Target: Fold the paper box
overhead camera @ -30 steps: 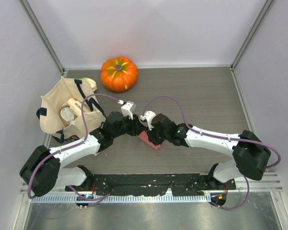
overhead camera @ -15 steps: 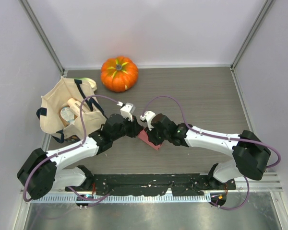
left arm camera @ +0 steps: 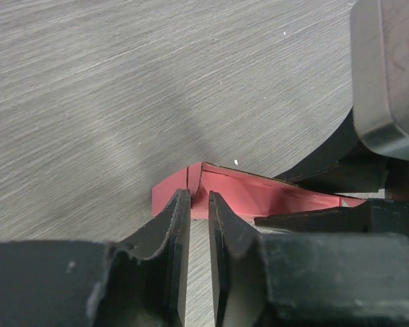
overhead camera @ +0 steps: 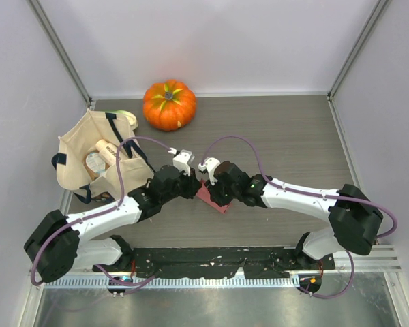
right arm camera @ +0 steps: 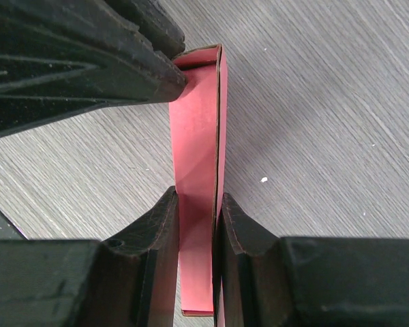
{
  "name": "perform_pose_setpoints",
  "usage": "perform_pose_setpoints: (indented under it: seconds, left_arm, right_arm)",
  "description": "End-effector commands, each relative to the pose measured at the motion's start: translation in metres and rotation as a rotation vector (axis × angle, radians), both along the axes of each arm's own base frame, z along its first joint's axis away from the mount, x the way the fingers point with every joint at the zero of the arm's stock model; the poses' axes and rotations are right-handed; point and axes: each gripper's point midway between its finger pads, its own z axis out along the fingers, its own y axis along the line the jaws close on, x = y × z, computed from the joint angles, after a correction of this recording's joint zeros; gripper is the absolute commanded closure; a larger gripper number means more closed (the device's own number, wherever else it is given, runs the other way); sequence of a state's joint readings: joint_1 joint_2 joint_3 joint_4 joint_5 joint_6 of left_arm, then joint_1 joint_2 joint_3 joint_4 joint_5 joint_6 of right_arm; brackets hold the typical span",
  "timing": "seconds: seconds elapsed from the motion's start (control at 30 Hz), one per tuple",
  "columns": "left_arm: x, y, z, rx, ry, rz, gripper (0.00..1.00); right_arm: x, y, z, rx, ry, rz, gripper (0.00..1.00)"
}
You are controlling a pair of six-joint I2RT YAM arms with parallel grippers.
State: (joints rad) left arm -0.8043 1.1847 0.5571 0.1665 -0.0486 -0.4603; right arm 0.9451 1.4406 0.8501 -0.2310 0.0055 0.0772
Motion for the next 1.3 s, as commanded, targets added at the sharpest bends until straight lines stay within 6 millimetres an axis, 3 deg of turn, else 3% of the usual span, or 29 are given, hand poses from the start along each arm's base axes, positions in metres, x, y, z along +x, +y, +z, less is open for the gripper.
perform_pose_setpoints:
  seconds: [0.0, 0.07, 0.17, 0.33, 0.67, 1.0, 1.27]
  left_arm:
    - [-0.006, -0.006, 0.002, 0.018, -0.001, -0.028, 0.8]
    - [-0.007, -0.007, 0.005, 0.017, -0.011, -0.032, 0.86]
    - [-0.006, -0.01, 0.011, 0.004, -0.029, -0.03, 0.87]
    - [0.0, -0.009, 0.017, -0.001, -0.046, -0.004, 0.73]
    - [0.008, -0.009, 0.018, 0.019, -0.064, 0.023, 0.78]
    - [0.019, -0.007, 0.021, 0.028, -0.068, 0.08, 0.65]
    - [0.017, -0.012, 0.018, 0.035, -0.063, 0.045, 0.77]
  right_arm:
    - [-0.007, 0.0, -0.01, -0.024, 0.046, 0.007, 0.72]
    - [-0.007, 0.001, -0.01, -0.02, 0.049, 0.01, 0.72]
    - [-0.007, 0.002, -0.01, -0.018, 0.053, 0.014, 0.72]
    - [-0.009, 0.002, -0.012, -0.021, 0.059, 0.019, 0.72]
    - [-0.01, 0.005, -0.011, -0.014, 0.067, 0.028, 0.72]
    - [-0.011, 0.005, -0.018, -0.029, 0.082, 0.03, 0.72]
    - [-0.011, 0.006, -0.016, -0.025, 0.08, 0.032, 0.72]
